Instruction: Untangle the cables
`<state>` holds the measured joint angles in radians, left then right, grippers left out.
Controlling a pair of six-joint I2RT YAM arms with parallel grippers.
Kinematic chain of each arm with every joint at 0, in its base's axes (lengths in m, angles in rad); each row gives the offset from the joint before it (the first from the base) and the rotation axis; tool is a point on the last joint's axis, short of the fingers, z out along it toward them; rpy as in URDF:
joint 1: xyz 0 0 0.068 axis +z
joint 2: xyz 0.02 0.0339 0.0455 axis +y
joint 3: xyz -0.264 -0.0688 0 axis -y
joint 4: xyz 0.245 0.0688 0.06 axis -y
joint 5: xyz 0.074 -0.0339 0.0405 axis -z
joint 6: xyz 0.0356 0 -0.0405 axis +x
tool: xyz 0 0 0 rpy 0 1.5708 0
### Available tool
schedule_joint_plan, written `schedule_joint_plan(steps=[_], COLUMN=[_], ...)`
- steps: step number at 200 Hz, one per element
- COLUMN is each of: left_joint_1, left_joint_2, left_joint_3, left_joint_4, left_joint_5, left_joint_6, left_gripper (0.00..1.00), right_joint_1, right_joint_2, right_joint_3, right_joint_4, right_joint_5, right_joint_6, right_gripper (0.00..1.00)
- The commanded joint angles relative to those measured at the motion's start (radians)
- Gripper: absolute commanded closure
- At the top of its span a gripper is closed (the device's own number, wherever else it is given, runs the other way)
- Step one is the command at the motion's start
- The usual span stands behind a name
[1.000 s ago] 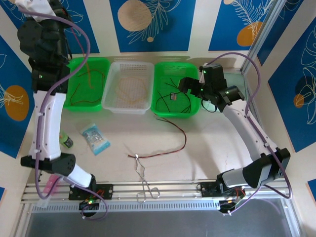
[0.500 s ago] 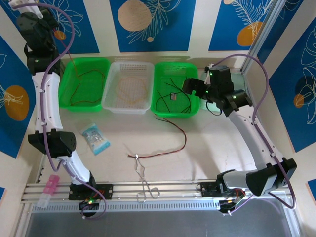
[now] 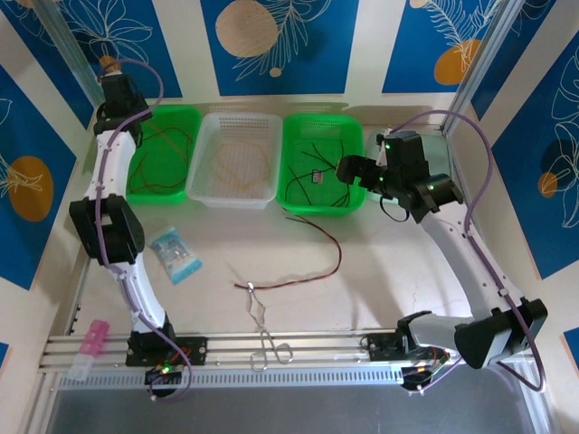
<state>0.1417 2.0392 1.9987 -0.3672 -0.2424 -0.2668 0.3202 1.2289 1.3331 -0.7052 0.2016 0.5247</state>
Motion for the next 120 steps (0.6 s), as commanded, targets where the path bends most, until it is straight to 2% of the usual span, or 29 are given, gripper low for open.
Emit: schedule_joint_plan(steps=[1,25,45,120], left_joint_1=[0.014,0.033,0.047,0.045], left_joint_2=[0.020,0.076,0.127,0.267], left_joint_3=[0.014,0.052,0.091,0.105], left_joint_4=[-0.069,-0.151,-0.222,-0.321], left_joint_5=[-0.031,-0.009,0.054,0.196], left_joint_6=[-0.078,-0.139,-0.191,-0.217], left_gripper=[1.00,1.00,1.00,1.00], right_joint_1=[-0.009,-0.012,-0.013,-0.009], right_joint_2=[-0.034,-0.040,-0.042,-0.049], right_joint_3=[-0.002,0.006,0.011,0.012], right_joint_4=[-0.021,-0.030,-0.037,-0.046], right_joint_5=[-0.002,-0.002,-0.005,-0.005], right_joint_6=[0.000,-0.002,0.000,0.015], right_gripper=[0.02,0.02,0.02,0.02])
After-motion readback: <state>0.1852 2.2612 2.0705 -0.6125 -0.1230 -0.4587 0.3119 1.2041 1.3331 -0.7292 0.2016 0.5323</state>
